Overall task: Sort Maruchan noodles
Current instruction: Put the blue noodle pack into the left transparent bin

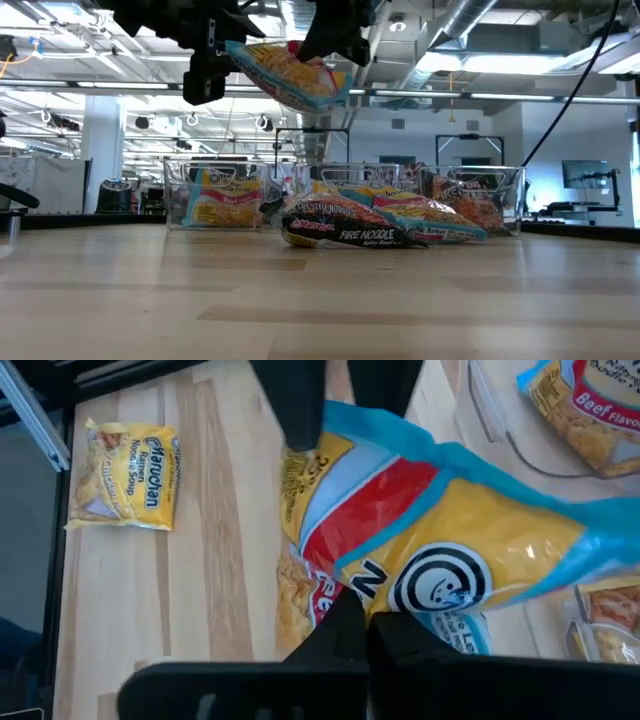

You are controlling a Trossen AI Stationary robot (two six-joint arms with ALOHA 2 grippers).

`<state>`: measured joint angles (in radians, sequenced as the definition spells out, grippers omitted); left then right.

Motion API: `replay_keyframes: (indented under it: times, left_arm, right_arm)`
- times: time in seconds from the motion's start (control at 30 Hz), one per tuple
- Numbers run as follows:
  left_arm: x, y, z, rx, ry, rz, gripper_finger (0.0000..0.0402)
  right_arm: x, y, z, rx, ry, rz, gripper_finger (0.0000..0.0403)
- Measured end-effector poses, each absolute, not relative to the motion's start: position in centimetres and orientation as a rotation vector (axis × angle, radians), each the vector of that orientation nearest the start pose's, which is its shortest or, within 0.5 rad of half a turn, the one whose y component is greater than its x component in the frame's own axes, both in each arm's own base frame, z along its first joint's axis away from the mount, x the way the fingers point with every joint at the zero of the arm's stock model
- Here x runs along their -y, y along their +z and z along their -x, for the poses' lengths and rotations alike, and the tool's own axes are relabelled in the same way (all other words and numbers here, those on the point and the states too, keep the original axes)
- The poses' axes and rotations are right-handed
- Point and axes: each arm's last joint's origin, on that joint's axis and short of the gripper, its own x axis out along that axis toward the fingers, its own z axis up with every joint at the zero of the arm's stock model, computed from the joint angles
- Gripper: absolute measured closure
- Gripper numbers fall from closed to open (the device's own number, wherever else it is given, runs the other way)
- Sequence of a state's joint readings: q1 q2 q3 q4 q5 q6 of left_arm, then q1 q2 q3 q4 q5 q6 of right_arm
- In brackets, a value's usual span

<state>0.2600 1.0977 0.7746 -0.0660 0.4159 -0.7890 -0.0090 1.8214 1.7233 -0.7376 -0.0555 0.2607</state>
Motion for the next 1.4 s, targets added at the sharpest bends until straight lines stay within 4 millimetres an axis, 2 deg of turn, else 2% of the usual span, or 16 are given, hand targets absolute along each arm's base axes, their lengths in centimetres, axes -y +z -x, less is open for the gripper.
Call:
replay_keyframes:
  times: [0.43, 0.6, 1.1, 1.4]
  left_arm:
    - [-4.8, 28.2, -23.4, -0.419, -0.031, 0.909, 0.0223]
    - [-4.8, 28.2, -23.3, -0.423, -0.031, 0.908, 0.0223]
    - [-4.7, 28.3, -23.3, -0.438, -0.101, 0.897, 0.0223]
    - [-4.5, 28.3, -23.3, -0.447, -0.149, 0.87, 0.0223]
  right_arm:
    - [0.2, 32.6, -40.3, -0.789, -0.065, -0.3, 0.0402]
    - [-0.4, 33.0, -40.6, -0.749, -0.013, -0.311, 0.0402]
    - [-1.4, 33.0, -40.7, -0.746, 0.043, -0.241, 0.0402]
    - [-0.7, 33.4, -41.0, -0.695, 0.042, -0.239, 0.0402]
